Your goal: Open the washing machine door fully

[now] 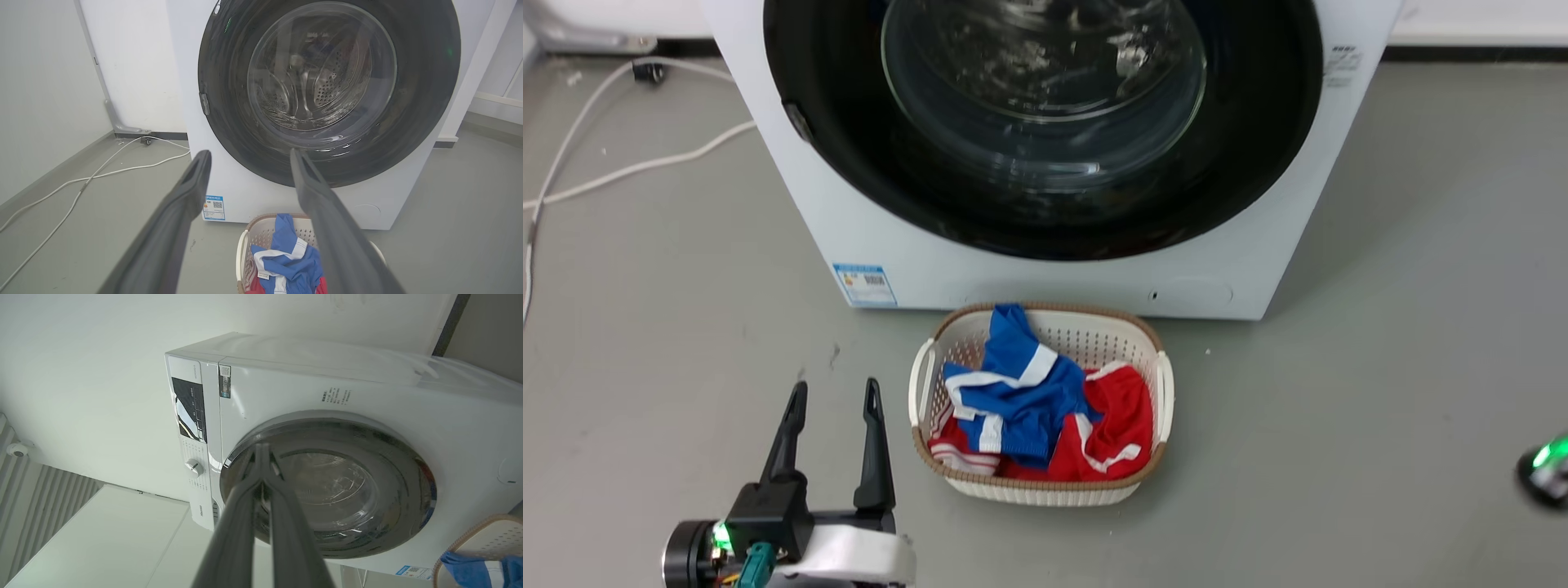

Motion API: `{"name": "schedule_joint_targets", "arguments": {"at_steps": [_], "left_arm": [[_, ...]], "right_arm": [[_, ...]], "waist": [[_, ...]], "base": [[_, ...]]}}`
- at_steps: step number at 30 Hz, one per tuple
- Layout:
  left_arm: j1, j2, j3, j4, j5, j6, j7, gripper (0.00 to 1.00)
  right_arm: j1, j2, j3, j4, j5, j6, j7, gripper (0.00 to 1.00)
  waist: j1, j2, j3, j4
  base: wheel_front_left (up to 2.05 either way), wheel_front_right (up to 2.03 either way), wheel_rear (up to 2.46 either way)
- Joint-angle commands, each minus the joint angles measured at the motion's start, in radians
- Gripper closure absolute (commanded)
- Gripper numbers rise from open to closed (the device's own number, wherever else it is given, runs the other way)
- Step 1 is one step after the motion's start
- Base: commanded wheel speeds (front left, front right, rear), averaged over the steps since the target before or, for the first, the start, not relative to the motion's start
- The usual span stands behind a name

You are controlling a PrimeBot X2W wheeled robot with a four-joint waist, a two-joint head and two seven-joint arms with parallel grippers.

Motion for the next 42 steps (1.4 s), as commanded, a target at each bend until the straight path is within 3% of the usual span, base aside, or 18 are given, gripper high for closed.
{"name": "schedule_joint_targets", "arguments": {"at_steps": [1, 10, 17, 22, 32, 42], "left_arm": [[-0.023, 0.0, 0.0, -0.007, 0.008, 0.005, -0.003, 0.0], [-0.11, 0.0, -0.02, -0.041, 0.018, 0.013, -0.003, 0.0], [-0.177, 0.0, -0.045, -0.077, 0.012, 0.015, -0.003, 0.0], [-0.213, 0.0, -0.061, -0.096, 0.007, 0.023, -0.003, 0.0], [-0.265, 0.0, -0.086, -0.112, -0.004, 0.026, -0.003, 0.0], [-0.281, 0.0, -0.105, -0.113, -0.022, 0.043, -0.003, 0.0]], "right_arm": [[-0.072, -0.03, -0.019, 0.026, 0.001, 0.0, 0.009, 1.0], [-0.431, -0.202, -0.032, 0.196, -0.001, 0.0, 0.099, 1.0], [-0.693, -0.322, 0.06, 0.338, -0.037, 0.0, 0.203, 1.0], [-0.854, -0.371, 0.131, 0.467, -0.076, 0.0, 0.251, 1.0], [-1.081, -0.401, 0.27, 0.64, -0.203, 0.0, 0.336, 1.0], [-1.137, -0.366, 0.319, 0.66, -0.25, 0.0, 0.406, 1.0]], "waist": [[0.0, 0.0, 0.042, 0.012], [0.0, 0.0, 0.203, 0.047], [0.0, 0.0, 0.324, 0.078], [0.0, 0.0, 0.388, 0.093], [0.0, 0.0, 0.474, 0.121], [0.0, 0.0, 0.507, 0.138]], "base": [[0.0, 0.0, 0.0], [0.0, 0.0, 0.0], [0.0, 0.0, 0.0], [0.0, 0.0, 0.0], [0.0, 0.0, 0.0], [0.0, 0.0, 0.0]]}}
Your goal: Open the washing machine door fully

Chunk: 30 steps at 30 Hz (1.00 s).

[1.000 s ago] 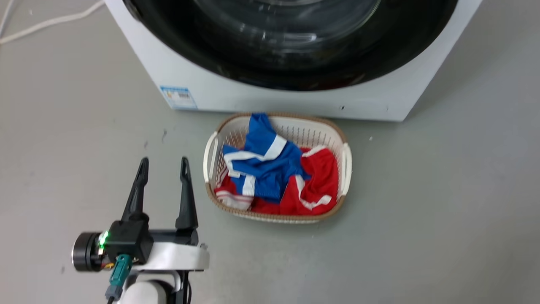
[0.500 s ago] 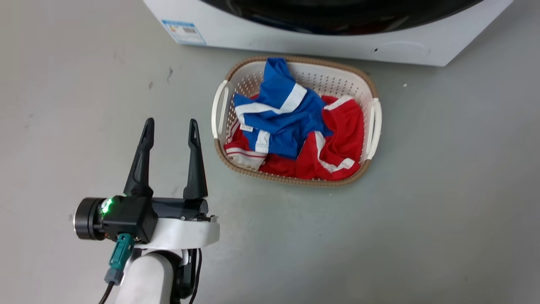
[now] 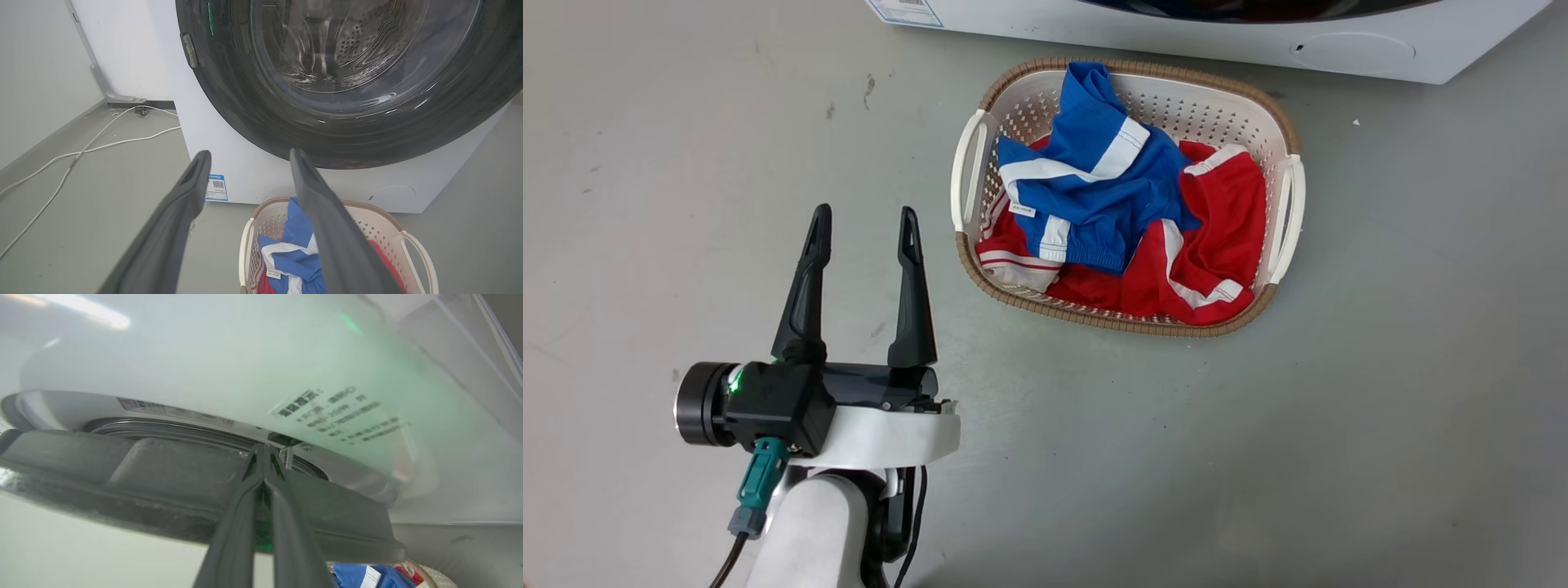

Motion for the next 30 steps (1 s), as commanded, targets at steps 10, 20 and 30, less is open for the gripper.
{"name": "schedule_joint_targets", "arguments": {"at_steps": [10, 20, 30], "left_arm": [[-0.001, 0.0, 0.017, 0.008, 0.003, 0.003, -0.003, 0.0], [0.021, 0.0, 0.032, 0.013, 0.013, -0.002, -0.003, 0.0], [0.055, 0.0, 0.044, 0.019, 0.022, -0.005, -0.003, 0.0]], "right_arm": [[0.132, 0.061, 0.029, -0.121, -0.003, 0.002, 0.101, 1.0], [0.284, 0.102, 0.052, -0.313, 0.029, 0.006, 0.163, 1.0], [0.507, 0.108, 0.068, -0.537, 0.048, 0.001, 0.189, 1.0]], "waist": [[-0.0002, 0.0, -0.032, -0.023], [-0.0002, 0.0, -0.083, -0.05], [-0.0002, 0.0, -0.139, -0.067]], "base": [[0.0, 0.0, 0.0], [0.0, 0.0, 0.0], [0.0, 0.0, 0.0]]}}
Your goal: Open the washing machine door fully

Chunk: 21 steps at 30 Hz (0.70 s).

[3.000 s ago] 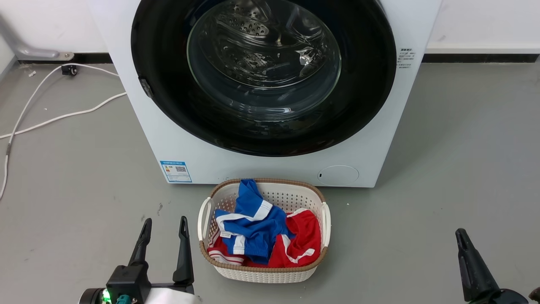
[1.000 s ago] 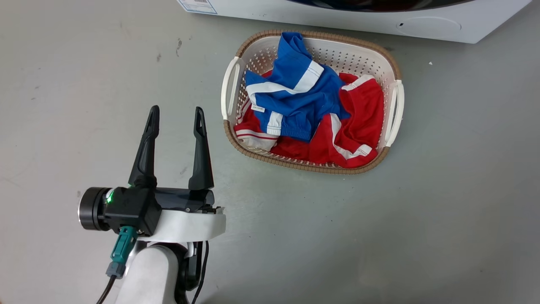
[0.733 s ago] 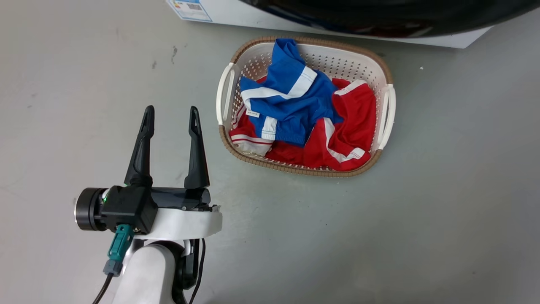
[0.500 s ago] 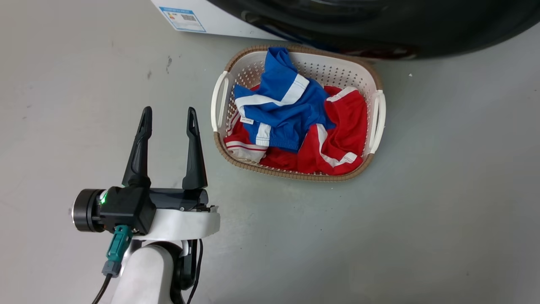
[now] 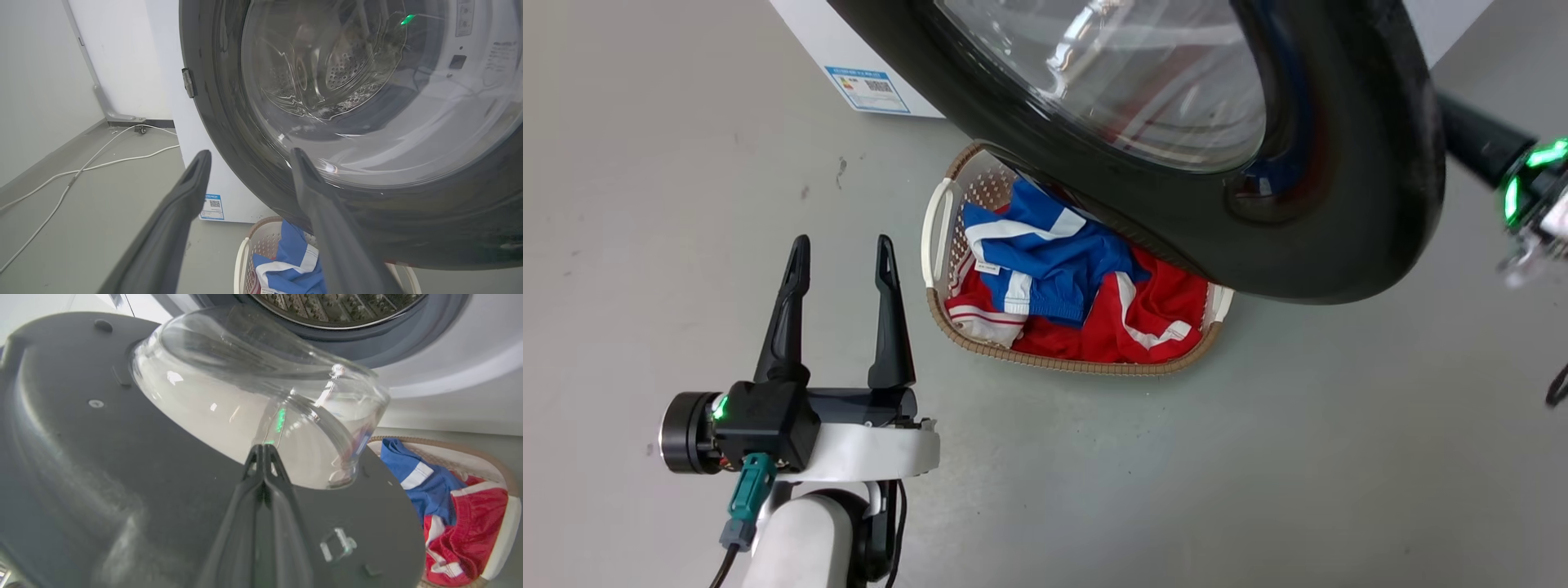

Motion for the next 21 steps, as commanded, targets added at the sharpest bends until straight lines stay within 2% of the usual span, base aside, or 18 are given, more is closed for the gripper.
{"name": "schedule_joint_targets", "arguments": {"at_steps": [1, 11, 13, 21], "left_arm": [[0.013, 0.0, 0.005, -0.001, 0.006, 0.001, -0.003, 0.0], [0.04, 0.0, 0.021, 0.003, 0.014, -0.005, -0.003, 0.0], [0.056, 0.0, 0.022, 0.004, 0.019, -0.003, -0.003, 0.0], [0.083, 0.0, 0.023, 0.008, 0.028, -0.006, -0.003, 0.0]], "right_arm": [[0.048, 0.008, 0.006, -0.035, 0.007, 0.003, 0.007, 1.0], [0.252, 0.047, 0.049, -0.2, 0.018, 0.003, 0.0, 1.0], [0.323, 0.077, 0.073, -0.233, 0.026, 0.003, -0.015, 1.0], [0.447, 0.133, 0.138, -0.282, 0.031, 0.003, -0.041, 1.0]], "waist": [[0.0, 0.0, -0.011, -0.003], [0.0, 0.0, -0.062, -0.012], [0.0, 0.0, -0.085, -0.013], [0.0, 0.0, -0.132, -0.006]], "base": [[0.0, 0.0, 0.0], [0.0, 0.0, 0.0], [0.0, 0.0, 0.0], [0.0, 0.0, 0.0]]}}
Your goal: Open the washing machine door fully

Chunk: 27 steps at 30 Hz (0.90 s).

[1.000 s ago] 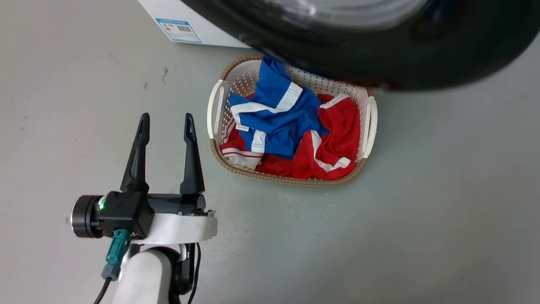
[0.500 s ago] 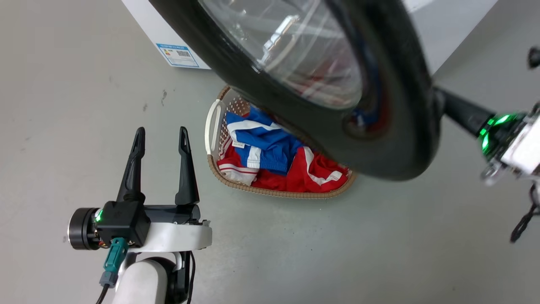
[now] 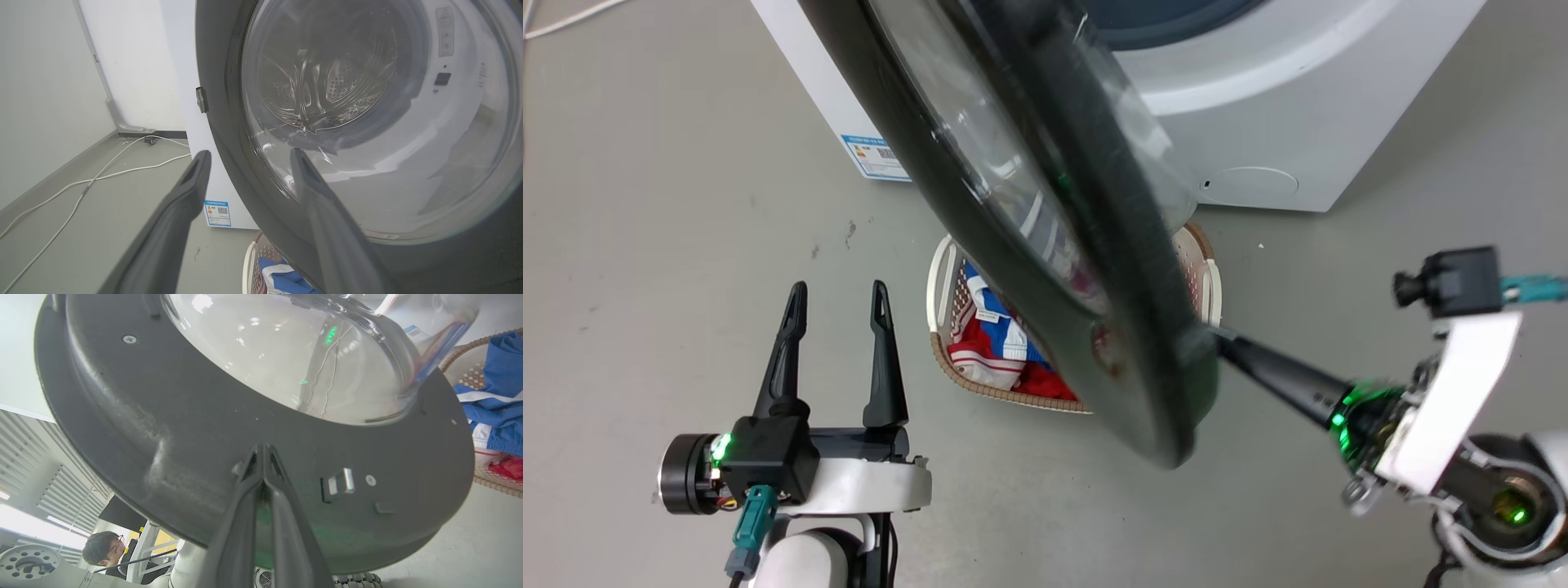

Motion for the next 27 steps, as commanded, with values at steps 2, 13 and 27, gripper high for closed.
{"name": "schedule_joint_targets", "arguments": {"at_steps": [2, 13, 27], "left_arm": [[0.015, 0.0, 0.0, 0.002, 0.008, -0.003, -0.003, 0.0], [0.047, 0.0, 0.004, 0.006, 0.014, -0.004, -0.003, 0.0], [0.122, 0.0, 0.02, 0.024, 0.024, -0.017, -0.003, 0.0]], "right_arm": [[0.049, 0.025, 0.033, -0.013, 0.008, 0.003, -0.003, 1.0], [0.126, 0.088, 0.143, 0.007, 0.0, 0.003, -0.006, 1.0], [0.209, 0.137, 0.089, 0.012, -0.046, 0.003, -0.213, 0.0]], "waist": [[0.0001, 0.0, -0.019, 0.004], [0.0001, 0.0, -0.066, 0.01], [0.0001, 0.0, -0.186, -0.015]], "base": [[0.0, 0.0, 0.0], [0.0, 0.0, 0.0], [0.0, 0.0, 0.0]]}}
